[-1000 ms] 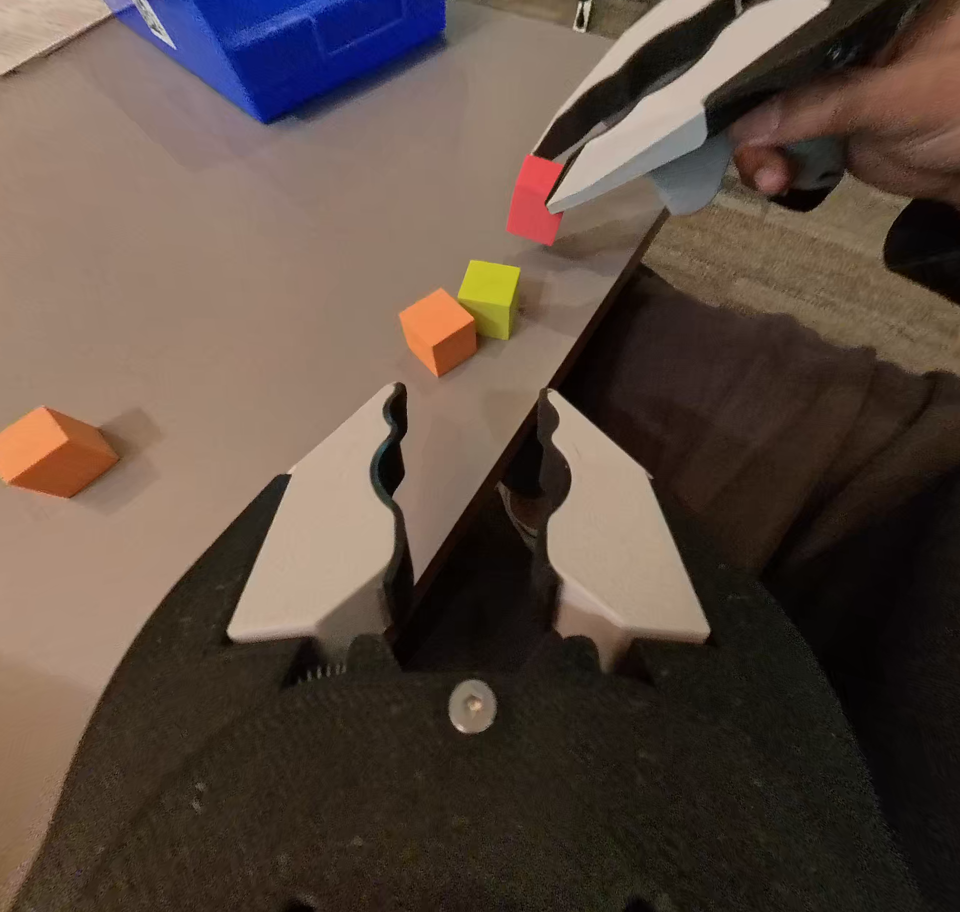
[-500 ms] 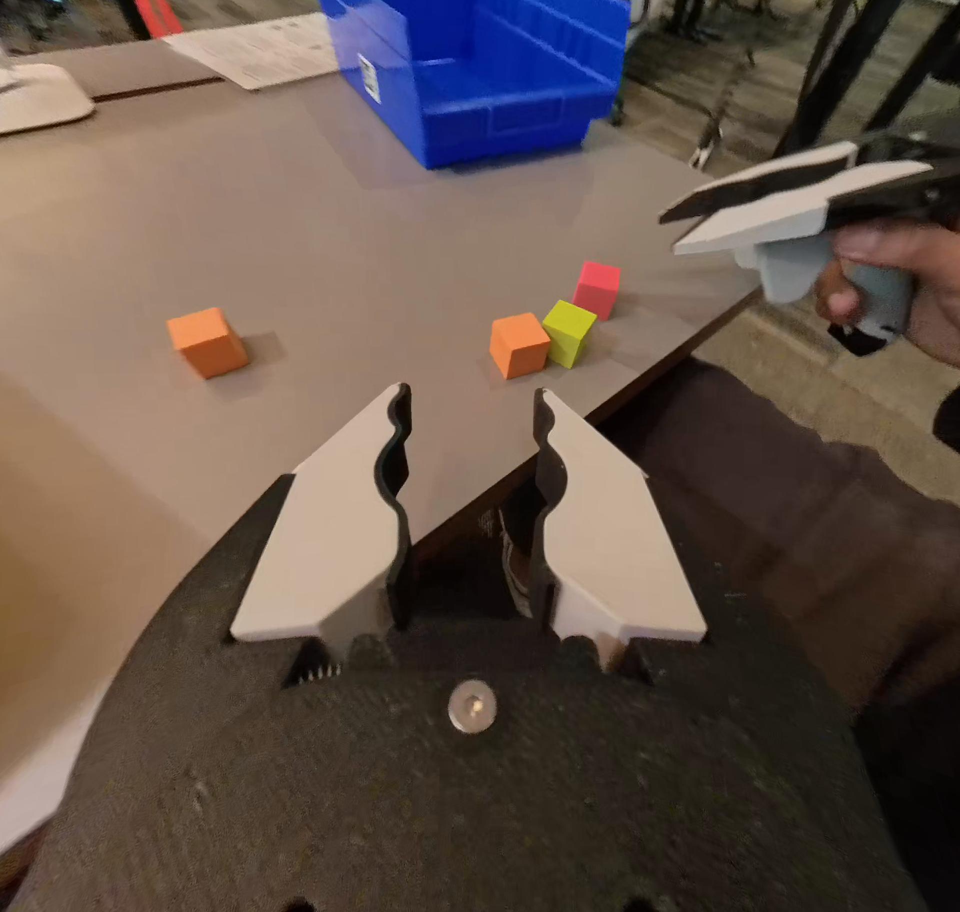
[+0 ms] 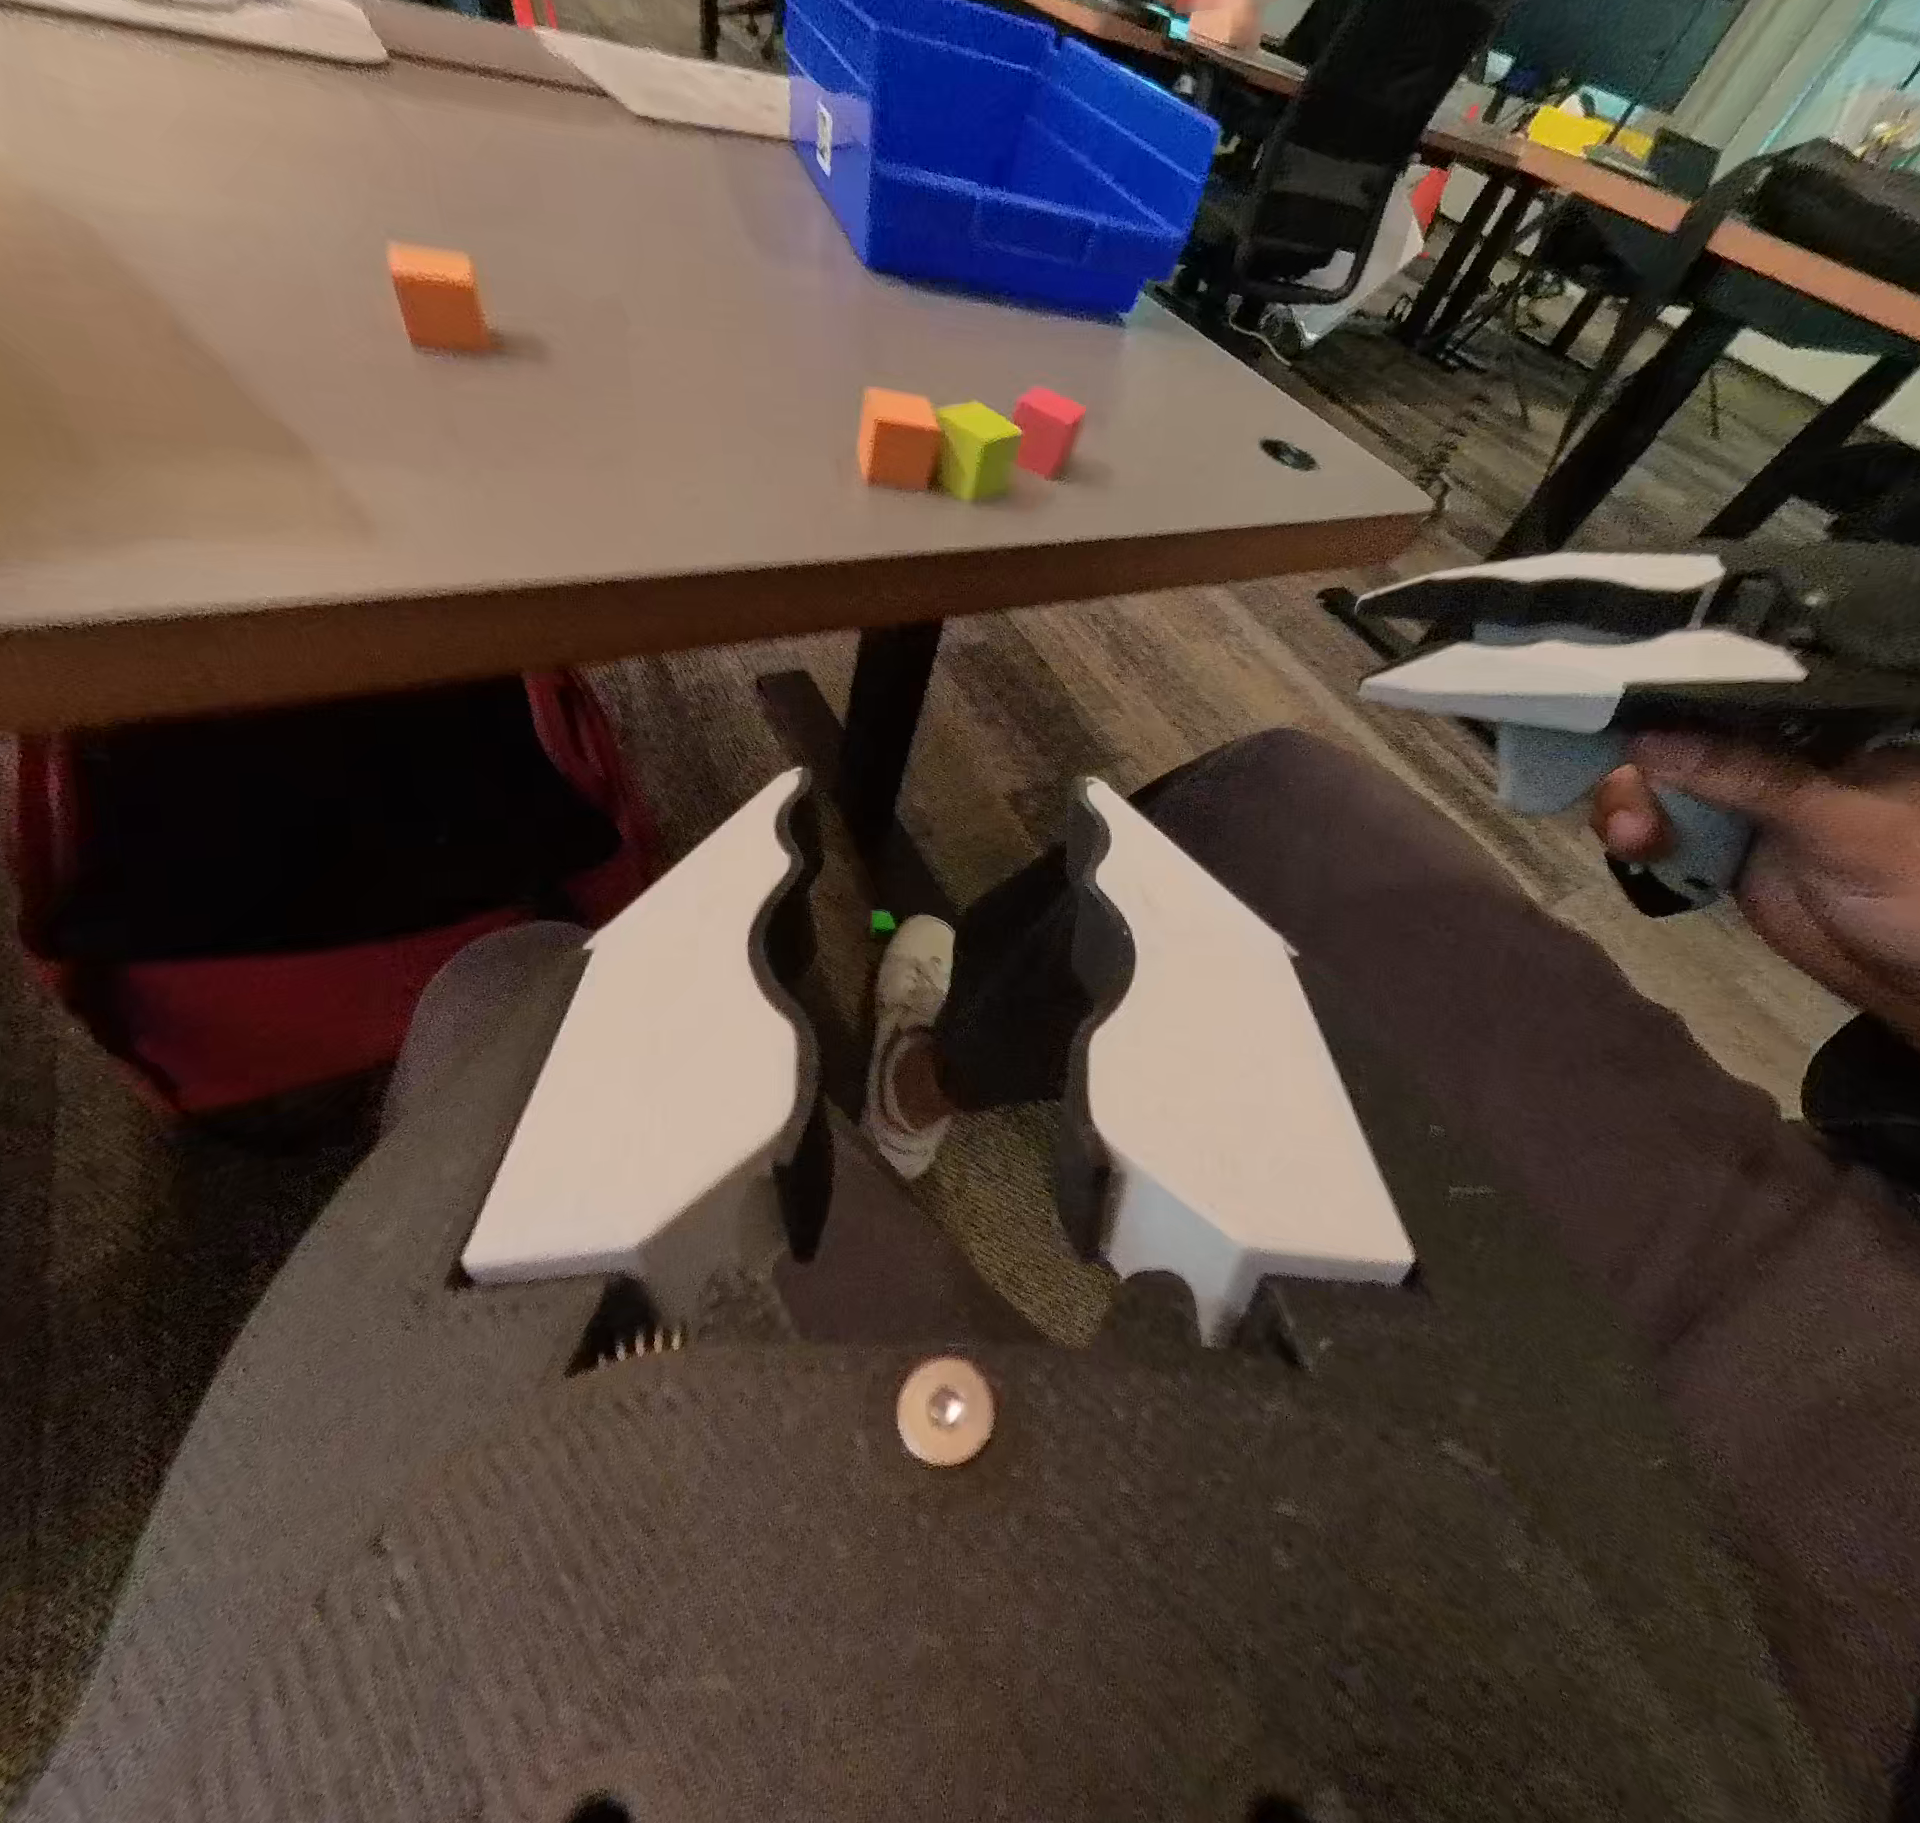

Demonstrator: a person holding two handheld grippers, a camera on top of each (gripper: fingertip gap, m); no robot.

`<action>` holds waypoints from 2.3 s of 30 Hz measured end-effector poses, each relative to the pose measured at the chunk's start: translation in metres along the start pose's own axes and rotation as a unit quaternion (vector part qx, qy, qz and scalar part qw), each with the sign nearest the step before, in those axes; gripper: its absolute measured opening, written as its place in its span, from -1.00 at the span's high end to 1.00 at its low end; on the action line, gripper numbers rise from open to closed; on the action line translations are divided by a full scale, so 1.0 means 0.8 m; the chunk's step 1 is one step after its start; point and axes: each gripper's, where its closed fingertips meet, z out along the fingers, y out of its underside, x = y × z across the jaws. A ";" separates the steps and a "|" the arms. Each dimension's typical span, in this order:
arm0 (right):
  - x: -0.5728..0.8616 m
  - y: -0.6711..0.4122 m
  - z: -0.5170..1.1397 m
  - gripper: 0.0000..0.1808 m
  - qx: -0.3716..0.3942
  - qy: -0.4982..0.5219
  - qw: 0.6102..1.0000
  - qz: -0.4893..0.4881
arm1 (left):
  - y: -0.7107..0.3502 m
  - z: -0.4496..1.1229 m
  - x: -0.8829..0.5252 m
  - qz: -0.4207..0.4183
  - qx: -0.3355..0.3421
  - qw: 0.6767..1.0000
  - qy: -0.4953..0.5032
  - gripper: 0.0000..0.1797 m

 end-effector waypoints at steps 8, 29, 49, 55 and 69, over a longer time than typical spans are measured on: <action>-0.094 0.062 -0.098 0.45 -0.001 -0.020 1.000 -0.008 | 0.067 -0.090 0.100 -0.014 -0.017 1.000 0.017 0.48; 0.204 0.549 0.298 0.53 -0.453 -0.125 0.844 -0.259 | 0.547 0.316 -0.210 0.034 -0.312 0.944 -0.104 0.54; 0.331 0.699 0.497 0.74 -0.569 -0.069 0.766 -0.292 | 0.705 0.502 -0.329 -0.031 -0.327 0.937 -0.117 0.36; 0.210 0.623 0.429 0.74 -0.467 -0.188 0.822 -0.267 | 0.706 0.475 -0.307 -0.080 -0.352 0.930 -0.073 0.68; -0.057 0.151 0.083 0.73 -0.129 -0.276 0.878 -0.368 | 0.302 0.242 -0.104 -0.171 0.020 0.967 -0.187 0.70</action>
